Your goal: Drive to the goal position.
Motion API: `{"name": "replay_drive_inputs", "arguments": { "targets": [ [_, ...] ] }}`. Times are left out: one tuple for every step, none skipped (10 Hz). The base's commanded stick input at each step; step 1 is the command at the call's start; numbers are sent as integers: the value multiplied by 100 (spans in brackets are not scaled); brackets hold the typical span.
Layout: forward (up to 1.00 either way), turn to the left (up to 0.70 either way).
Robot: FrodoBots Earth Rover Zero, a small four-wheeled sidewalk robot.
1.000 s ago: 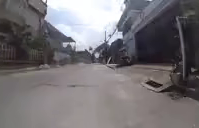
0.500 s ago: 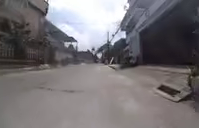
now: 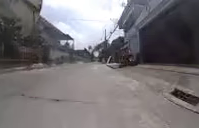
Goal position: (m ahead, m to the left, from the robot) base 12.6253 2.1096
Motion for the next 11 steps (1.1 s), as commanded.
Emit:
{"name": "replay_drive_inputs", "arguments": {
  "targets": [
    [100, 0],
    [100, 0],
    [100, 0],
    [100, 0],
    [100, 0],
    [100, 0],
    [100, 0],
    [100, 0],
    [100, 0],
    [100, 0],
    [100, 0]
  ]
}}
